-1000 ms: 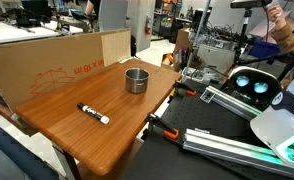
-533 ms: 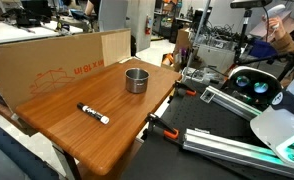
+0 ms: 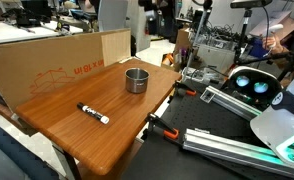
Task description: Get the marker from the table and place it in the silver pot
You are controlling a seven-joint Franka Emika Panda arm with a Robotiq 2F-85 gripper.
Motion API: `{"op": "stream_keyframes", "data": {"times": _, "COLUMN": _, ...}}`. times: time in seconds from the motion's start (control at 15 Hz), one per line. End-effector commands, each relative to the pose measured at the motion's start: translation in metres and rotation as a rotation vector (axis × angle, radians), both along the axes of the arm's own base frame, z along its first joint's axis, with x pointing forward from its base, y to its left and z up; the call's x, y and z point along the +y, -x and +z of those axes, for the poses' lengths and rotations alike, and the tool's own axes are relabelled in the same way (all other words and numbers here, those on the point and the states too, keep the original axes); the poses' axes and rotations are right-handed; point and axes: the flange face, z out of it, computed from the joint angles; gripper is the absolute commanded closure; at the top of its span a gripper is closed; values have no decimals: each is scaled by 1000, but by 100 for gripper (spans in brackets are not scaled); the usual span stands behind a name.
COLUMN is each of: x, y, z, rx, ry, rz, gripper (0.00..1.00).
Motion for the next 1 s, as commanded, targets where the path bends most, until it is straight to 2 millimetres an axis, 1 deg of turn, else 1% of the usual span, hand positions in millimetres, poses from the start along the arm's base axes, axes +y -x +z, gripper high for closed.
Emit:
{"op": "stream_keyframes", "data": {"times": 0.0, "x": 19, "y": -18, "z": -37, "rx": -19, "ry": 19, "rz": -50, "gripper": 0}}
{"op": "stream_keyframes", "data": {"times": 0.13, "x": 30, "y": -27, "z": -64, "rx": -35, "ry": 17, "rz": -89, "gripper": 0}}
{"op": "stream_keyframes", "data": {"times": 0.4, "x": 49, "y": -46, "z": -107, "rx": -81, "ry": -6, "rz": -172, "gripper": 0}}
{"op": "stream_keyframes", "data": {"times": 0.6, "x": 61, "y": -62, "z": -130, "rx": -103, "ry": -11, "rz": -206, "gripper": 0}}
{"op": "stream_keyframes", "data": {"times": 0.93, "x": 88, "y": -92, "z": -158, "rx": -101, "ry": 7, "rz": -227, "gripper": 0}}
